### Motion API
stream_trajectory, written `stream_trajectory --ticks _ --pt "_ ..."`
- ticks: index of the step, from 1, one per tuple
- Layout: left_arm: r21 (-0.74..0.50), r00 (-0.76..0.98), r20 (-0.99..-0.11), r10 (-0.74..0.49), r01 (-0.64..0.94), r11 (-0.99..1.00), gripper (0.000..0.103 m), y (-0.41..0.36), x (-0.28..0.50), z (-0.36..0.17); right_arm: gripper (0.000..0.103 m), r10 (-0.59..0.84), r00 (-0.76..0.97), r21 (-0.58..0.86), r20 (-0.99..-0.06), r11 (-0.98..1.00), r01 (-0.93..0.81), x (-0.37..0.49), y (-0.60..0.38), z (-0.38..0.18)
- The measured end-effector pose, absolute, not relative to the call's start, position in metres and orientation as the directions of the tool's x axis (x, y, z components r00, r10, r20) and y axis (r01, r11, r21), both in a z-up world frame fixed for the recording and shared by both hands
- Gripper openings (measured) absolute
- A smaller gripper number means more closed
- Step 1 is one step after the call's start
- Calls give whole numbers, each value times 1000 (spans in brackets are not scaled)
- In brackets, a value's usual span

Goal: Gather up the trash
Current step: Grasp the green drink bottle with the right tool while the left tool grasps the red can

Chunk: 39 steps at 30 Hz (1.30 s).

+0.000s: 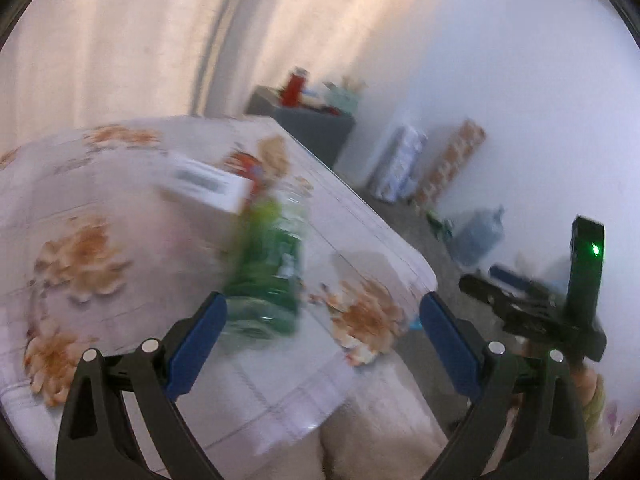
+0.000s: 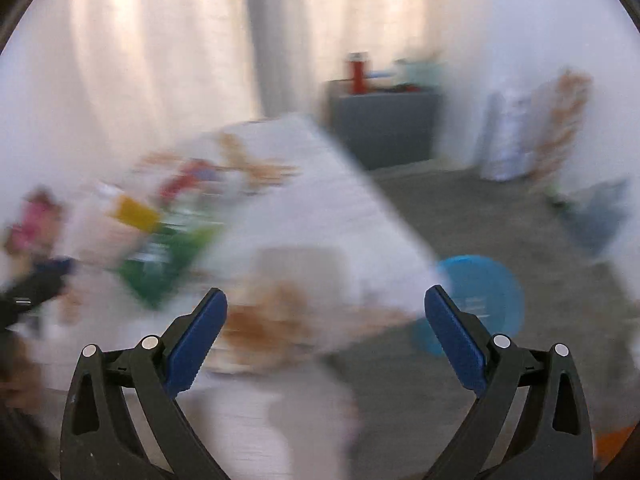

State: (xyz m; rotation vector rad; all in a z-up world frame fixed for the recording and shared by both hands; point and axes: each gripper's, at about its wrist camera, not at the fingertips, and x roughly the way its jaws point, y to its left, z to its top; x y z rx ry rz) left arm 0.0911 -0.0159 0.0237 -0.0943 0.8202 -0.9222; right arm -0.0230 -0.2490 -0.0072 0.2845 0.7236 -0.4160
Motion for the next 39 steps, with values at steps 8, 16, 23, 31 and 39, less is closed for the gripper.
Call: stream_trajectory --ticks 8,16,23,31,39 --pt "-390 415 -563 -715 629 673 95 21 107 18 95 227 670 535 -707 791 297 71 -227 -34" --pt "-425 408 -572 -712 595 682 93 43 112 -4 95 263 594 550 -760 748 372 140 -227 -55" --pt "-453 412 -545 -730 588 670 87 53 116 -2 71 306 541 581 -783 670 462 168 -237 -85" --pt "-456 413 -518 -749 607 651 84 50 118 9 55 372 586 670 -719 593 446 162 -242 -99" --pt "-431 410 -516 -752 634 642 81 37 120 19 54 334 611 662 -718 601 449 131 -251 -96"
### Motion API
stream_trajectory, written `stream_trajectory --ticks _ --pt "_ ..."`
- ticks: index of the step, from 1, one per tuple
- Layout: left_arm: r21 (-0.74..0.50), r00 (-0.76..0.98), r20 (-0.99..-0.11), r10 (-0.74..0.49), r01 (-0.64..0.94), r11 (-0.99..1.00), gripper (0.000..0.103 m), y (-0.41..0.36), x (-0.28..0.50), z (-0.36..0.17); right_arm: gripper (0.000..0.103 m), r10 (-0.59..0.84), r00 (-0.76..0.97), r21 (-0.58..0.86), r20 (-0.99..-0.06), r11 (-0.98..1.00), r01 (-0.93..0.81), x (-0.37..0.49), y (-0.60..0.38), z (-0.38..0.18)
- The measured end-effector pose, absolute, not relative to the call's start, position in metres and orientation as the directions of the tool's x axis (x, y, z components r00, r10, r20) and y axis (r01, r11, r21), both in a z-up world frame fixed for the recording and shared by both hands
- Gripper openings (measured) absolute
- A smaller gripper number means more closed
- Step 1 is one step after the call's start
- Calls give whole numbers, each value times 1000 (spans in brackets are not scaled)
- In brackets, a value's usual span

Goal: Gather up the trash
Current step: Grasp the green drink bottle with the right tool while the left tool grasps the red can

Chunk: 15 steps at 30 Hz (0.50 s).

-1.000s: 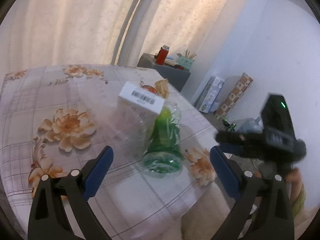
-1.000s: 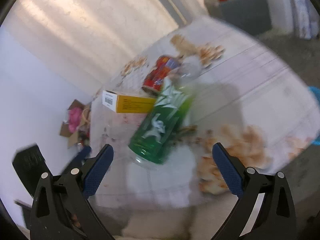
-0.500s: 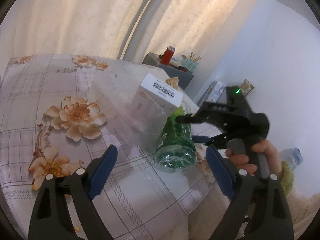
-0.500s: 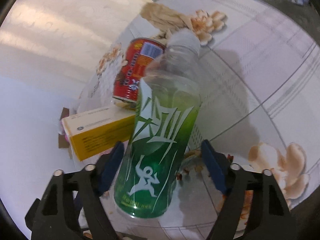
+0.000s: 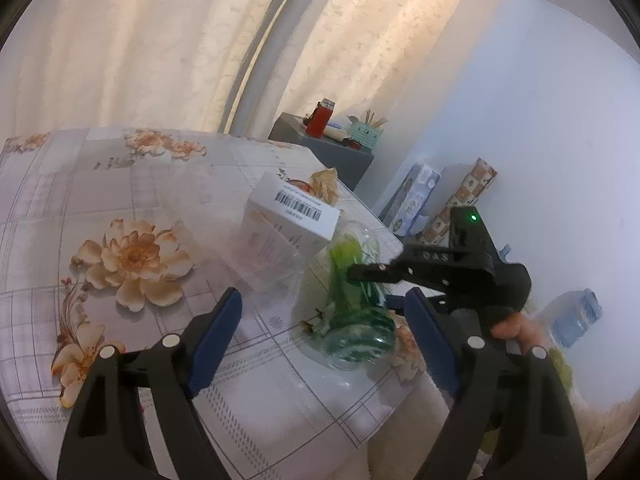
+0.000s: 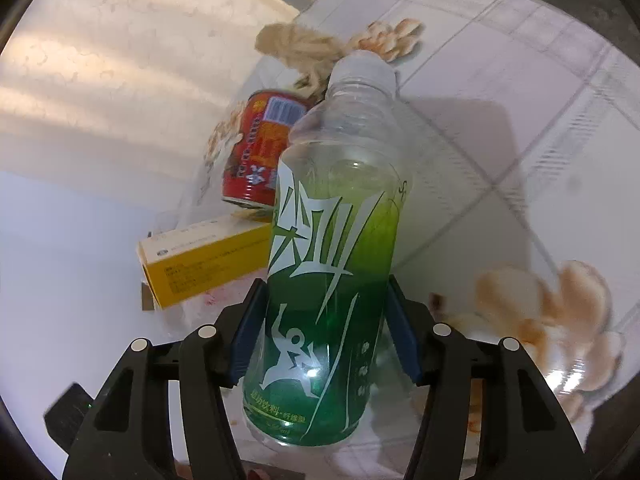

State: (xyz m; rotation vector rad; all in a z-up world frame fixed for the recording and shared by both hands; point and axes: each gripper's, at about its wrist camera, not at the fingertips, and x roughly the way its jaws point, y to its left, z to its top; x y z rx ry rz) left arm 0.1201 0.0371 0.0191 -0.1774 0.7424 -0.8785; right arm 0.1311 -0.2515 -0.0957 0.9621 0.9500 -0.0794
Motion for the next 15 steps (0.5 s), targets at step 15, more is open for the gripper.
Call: stream_trajectory --ticks 15 --pt "-266 149 -812 -564 766 585 81 -100 257 80 54 246 621 598 -744 660 455 87 -273 -86"
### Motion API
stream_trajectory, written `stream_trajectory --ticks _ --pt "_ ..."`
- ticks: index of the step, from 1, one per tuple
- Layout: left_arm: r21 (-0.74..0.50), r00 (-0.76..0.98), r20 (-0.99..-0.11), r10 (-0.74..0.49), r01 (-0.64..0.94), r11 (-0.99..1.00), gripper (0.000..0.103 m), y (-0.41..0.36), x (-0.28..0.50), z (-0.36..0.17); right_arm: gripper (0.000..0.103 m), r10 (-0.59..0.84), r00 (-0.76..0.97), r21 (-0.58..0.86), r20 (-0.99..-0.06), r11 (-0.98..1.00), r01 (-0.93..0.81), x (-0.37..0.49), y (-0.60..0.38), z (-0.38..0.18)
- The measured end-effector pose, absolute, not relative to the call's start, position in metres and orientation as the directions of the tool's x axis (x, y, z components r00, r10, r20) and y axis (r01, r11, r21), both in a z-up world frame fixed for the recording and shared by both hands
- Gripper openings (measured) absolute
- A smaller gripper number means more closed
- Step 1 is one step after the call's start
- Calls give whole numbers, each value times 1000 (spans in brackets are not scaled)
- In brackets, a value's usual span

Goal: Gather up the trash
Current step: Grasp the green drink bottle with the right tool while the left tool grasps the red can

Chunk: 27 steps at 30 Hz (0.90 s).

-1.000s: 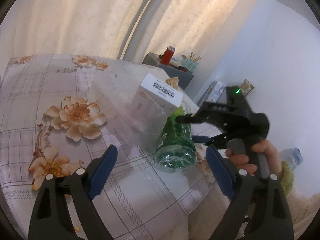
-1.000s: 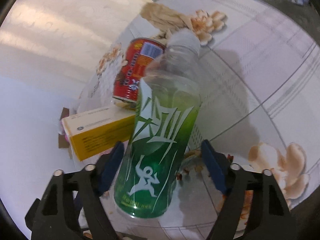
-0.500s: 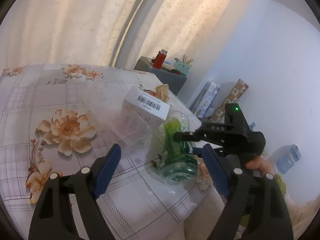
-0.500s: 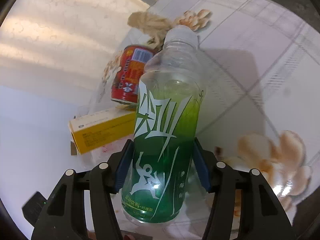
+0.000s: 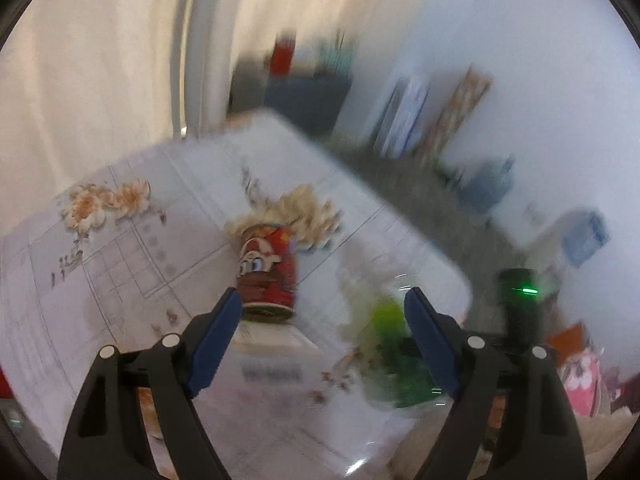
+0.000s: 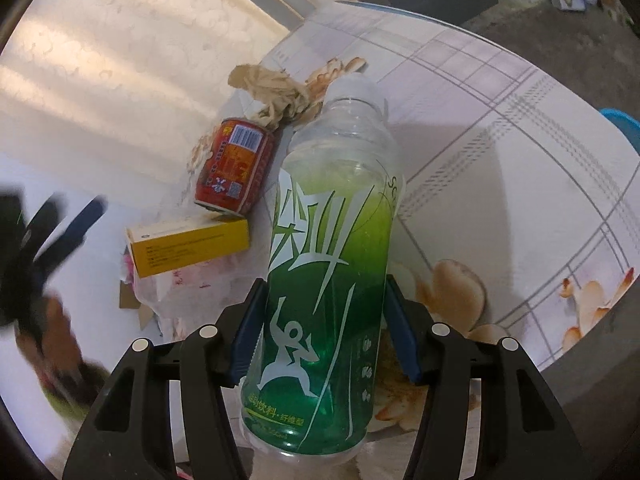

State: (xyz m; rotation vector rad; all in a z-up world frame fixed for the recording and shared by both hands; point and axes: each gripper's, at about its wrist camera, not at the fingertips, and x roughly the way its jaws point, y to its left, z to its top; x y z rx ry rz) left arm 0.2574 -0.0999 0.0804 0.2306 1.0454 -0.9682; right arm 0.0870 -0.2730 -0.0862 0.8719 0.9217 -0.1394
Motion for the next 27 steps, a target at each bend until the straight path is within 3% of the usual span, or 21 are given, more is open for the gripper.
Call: stream_trajectory --ticks 4,9,27 --pt "-218 54 -927 -370 727 651 81 -142 303 45 54 258 634 616 -729 652 442 84 -283 -79" --pt "-157 -6 -976 -218 714 683 81 -171 323 12 54 281 647 642 -709 638 425 83 -292 -82" --pt "-15 -31 -999 13 747 665 81 -212 323 -46 55 322 660 683 -679 605 409 74 -308 -82"
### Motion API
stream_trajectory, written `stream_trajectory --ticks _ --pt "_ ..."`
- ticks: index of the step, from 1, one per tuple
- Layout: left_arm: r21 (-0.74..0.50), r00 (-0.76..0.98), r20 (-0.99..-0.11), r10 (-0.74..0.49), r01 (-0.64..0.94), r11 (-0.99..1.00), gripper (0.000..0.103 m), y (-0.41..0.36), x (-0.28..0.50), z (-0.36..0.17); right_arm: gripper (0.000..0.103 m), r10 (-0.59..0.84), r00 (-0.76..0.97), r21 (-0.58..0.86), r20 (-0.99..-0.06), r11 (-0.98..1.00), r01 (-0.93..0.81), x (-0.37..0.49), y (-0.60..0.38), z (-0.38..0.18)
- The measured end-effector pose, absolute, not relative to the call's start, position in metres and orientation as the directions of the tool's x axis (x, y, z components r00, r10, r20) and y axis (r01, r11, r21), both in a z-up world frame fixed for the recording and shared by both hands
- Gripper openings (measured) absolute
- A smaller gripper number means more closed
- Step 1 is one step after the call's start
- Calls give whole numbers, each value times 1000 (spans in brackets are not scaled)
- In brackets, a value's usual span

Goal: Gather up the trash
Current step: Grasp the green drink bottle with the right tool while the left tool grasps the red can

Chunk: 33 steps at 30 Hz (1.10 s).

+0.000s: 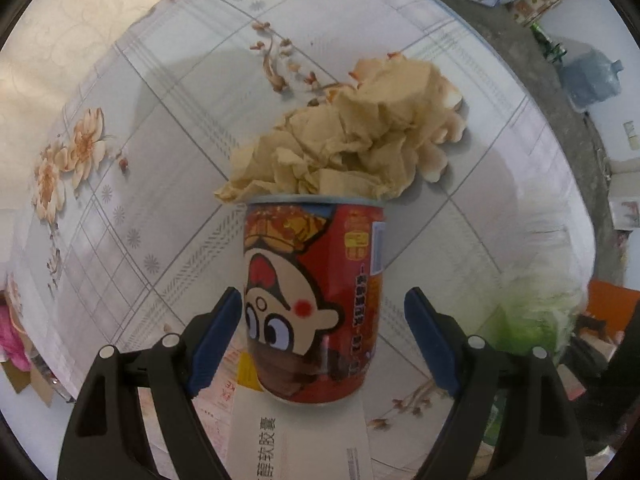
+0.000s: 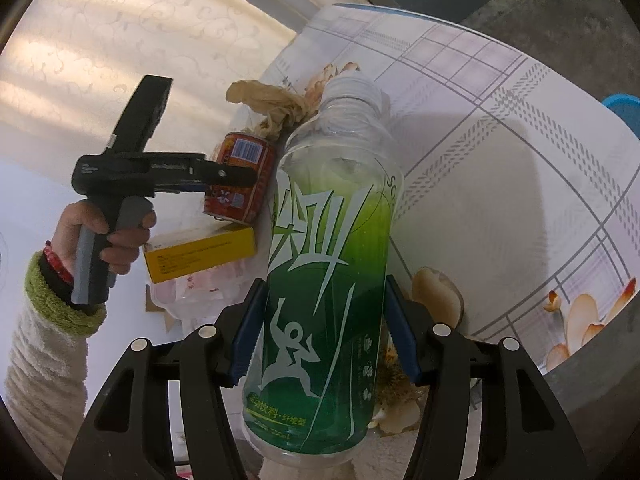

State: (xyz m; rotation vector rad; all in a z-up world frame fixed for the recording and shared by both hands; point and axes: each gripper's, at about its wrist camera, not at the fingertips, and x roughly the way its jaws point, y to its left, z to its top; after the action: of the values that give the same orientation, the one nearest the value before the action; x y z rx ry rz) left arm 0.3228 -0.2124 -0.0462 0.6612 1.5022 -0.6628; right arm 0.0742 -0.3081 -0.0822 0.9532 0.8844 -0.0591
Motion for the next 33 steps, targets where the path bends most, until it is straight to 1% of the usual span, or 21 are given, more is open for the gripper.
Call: stream_trajectory --ticks 3,7,9,14,22,26,33 --pt "22 -11 -999 46 757 653 81 -217 319 -53 56 325 659 686 -678 602 409 73 -310 -83" --pt "47 0 -997 72 763 645 72 -224 316 -57 57 324 657 684 -680 603 410 73 -312 -82" --pt "46 -3 -997 75 757 651 64 -226 316 -58 57 320 658 682 -682 604 413 73 -312 -82" --pt "52 -1 -997 80 752 657 64 -229 309 -58 53 312 659 682 -684 595 425 71 -315 -81" --pt "60 17 -997 71 748 661 64 -217 310 -50 53 307 664 684 -682 589 431 72 -319 -80" --pt "45 23 -999 41 739 673 64 -214 312 -43 52 302 668 686 -680 584 434 74 -321 -79" --pt "-4 27 -999 -34 726 688 64 -199 308 -17 52 299 680 700 -669 560 443 68 -323 -77"
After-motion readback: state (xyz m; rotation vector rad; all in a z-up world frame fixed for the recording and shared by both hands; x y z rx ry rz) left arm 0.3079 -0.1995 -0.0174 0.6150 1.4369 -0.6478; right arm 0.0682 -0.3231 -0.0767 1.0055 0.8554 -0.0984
